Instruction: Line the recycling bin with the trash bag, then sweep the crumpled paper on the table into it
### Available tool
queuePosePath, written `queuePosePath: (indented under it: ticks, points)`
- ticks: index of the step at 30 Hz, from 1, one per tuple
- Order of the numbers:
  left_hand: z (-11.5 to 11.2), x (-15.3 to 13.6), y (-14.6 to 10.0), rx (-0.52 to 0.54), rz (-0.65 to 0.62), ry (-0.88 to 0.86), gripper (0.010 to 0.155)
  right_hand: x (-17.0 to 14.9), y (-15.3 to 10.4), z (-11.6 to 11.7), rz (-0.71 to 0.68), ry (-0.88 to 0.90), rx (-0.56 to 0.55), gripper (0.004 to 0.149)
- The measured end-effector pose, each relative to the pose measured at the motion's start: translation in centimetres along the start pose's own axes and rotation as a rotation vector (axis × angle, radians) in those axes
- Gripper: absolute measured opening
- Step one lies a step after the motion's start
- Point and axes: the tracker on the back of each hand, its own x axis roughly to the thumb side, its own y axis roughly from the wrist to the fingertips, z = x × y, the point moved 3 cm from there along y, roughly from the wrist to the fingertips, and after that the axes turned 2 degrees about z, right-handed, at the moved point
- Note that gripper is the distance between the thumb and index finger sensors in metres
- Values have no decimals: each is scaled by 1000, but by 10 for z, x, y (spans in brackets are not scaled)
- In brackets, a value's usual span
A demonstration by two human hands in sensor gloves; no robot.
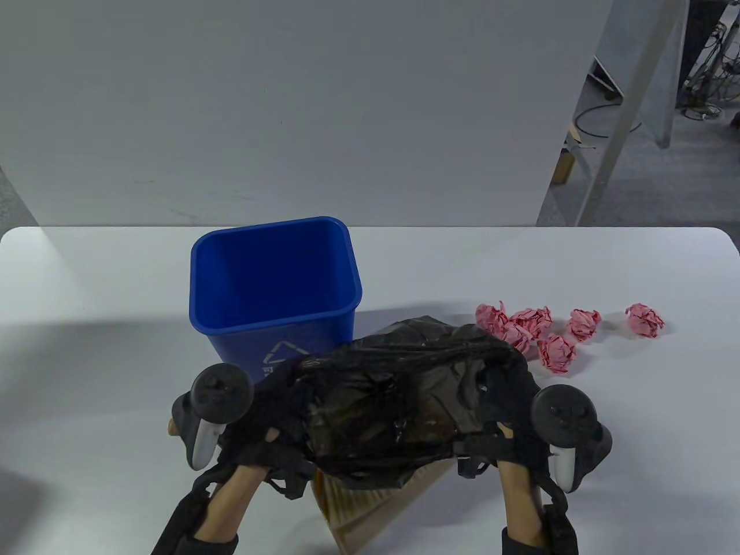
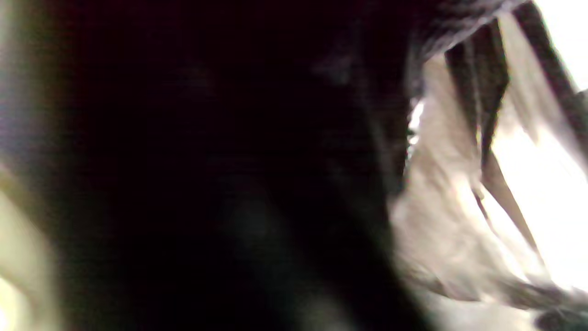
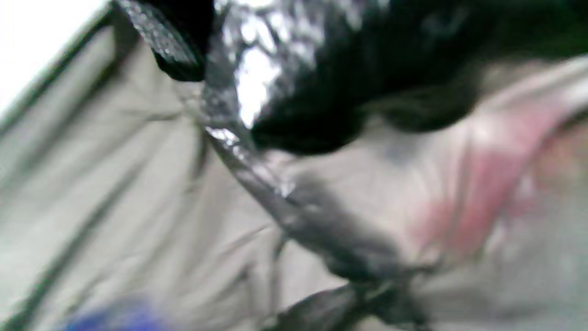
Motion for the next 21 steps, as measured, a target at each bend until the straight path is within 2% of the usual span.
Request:
queuePosePath:
  ticks: [2,5,8,9,11,13,15,16,18,20,21]
  points:
    - [-5,22,7,-44,-31,-25,49,18,3,-7,-16,46,5,47]
    - [-6,67,19,-106,-78,-121,51,61,4,-30,-113,12,-47,50]
    - [6,122,28,-103,-135,-155,54,112,-4,-55,-235,-2,-105,52]
    - [10,132,28,-101,-153,-155,54,122,-6,-60,-266,0,-121,52]
    - [29,168,19,-63,-253,-193,56,156,-19,-77,-407,22,-170,52]
    - [49,194,-2,8,-402,-265,56,181,-39,-91,-589,83,-223,52]
    - [68,206,-31,127,-570,-303,56,199,-73,-103,-836,113,-303,51]
    - [72,206,-40,178,-615,-294,56,201,-83,-104,-897,96,-331,51]
    - [77,194,-65,434,-737,-213,56,189,-105,-99,-1023,-50,-438,50]
    - [65,178,-66,567,-776,-20,56,172,-103,-89,-1000,-225,-526,47]
    - [51,165,-53,558,-693,138,56,147,-81,-75,-847,-456,-566,45]
